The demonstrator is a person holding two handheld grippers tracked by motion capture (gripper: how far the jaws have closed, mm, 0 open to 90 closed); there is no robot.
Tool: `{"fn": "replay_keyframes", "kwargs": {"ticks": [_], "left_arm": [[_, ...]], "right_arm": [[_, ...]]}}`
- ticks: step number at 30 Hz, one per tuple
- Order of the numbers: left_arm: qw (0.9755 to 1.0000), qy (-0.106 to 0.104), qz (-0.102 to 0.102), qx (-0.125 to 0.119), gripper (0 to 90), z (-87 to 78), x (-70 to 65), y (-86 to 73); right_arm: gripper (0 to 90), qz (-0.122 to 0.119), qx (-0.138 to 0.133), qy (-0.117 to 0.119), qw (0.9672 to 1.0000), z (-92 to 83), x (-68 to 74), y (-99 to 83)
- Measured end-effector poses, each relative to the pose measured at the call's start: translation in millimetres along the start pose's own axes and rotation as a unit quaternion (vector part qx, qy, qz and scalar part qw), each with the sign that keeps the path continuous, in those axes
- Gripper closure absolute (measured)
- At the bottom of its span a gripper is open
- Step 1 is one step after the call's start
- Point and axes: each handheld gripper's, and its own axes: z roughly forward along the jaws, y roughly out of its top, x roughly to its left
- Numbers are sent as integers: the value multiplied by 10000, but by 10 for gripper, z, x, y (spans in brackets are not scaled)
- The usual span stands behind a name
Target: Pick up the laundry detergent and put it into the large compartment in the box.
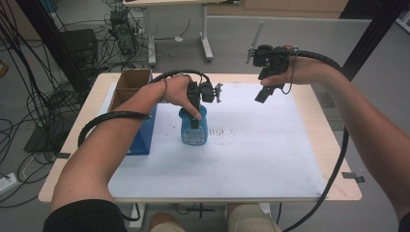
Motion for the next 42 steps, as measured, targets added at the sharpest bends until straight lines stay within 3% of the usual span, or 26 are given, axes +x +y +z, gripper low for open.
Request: {"fn": "replay_keyframes", "kwargs": {"ticks": [42], "left_arm": [[10000,-11,-8,-61,71,-12,0,-37]], "right_arm": [[99,-27,28,9,10000,27,-5,41]]}}
